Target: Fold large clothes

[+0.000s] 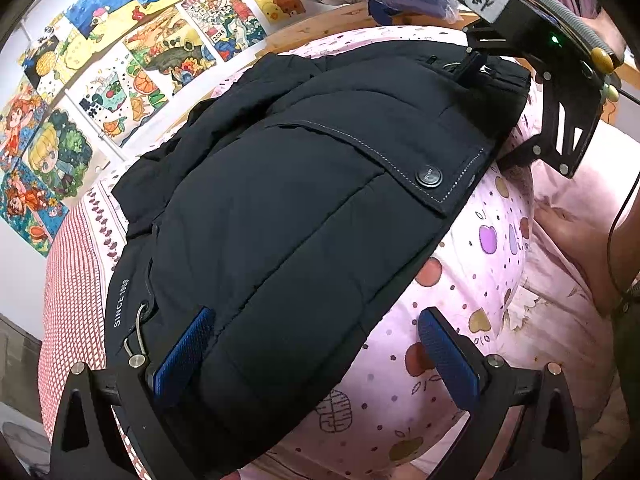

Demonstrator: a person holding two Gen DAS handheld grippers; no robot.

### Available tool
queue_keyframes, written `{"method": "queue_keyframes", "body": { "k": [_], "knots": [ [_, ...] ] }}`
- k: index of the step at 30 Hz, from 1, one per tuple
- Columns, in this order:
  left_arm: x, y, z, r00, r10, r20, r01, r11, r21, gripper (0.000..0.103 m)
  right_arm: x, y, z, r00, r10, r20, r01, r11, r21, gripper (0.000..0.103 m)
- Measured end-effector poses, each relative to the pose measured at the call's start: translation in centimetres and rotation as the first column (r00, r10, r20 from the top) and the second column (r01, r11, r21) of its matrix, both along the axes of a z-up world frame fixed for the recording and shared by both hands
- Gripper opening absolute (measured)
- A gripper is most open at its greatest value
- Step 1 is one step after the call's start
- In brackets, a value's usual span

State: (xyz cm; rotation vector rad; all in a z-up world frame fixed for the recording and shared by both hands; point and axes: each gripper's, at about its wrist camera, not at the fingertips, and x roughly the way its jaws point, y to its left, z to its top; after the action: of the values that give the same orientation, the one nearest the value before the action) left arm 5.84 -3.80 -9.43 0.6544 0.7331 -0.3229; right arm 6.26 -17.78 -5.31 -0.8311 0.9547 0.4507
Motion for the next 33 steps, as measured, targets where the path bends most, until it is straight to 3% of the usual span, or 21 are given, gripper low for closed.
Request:
{"method": "queue_keyframes", "body": {
  "k": [13, 16, 20, 26, 33],
  "knots": [
    [0.2, 0.2, 0.1, 1.000, 0.011, 0.008, -0.011, 1.000, 0.006, 0.103, 4.1, -3.0, 3.8, 0.998, -0.063, 0.020, 0.058, 0.979, 0.196, 0.095],
    [0.4, -0.2, -0.3, 0.998, 0.024, 0.061, -0.030, 0.994, 0.102, 0.103, 5.6, -3.9, 4.6, 0.996, -0.087, -0.019, 0.089, 0.963, 0.253, 0.095],
    [0.4, 0.1, 0.1, 0.997, 0.027, 0.076, -0.035, 0.994, 0.108, 0.103, 7.2, -4.9, 5.9, 0.992, -0.119, -0.034, 0.124, 0.938, 0.324, 0.095],
    [0.2, -0.1, 1.0, 0.981, 0.015, 0.195, -0.051, 0.983, 0.178, 0.103, 7.0, -5.1, 7.3, 0.991, -0.134, -0.001, 0.125, 0.921, 0.370, 0.095],
    [0.1, 0.7, 4.3, 0.950, 0.027, 0.311, -0.069, 0.990, 0.125, 0.103, 6.6, -5.3, 7.3, 0.992, -0.123, 0.008, 0.112, 0.927, 0.359, 0.095]
  ]
}}
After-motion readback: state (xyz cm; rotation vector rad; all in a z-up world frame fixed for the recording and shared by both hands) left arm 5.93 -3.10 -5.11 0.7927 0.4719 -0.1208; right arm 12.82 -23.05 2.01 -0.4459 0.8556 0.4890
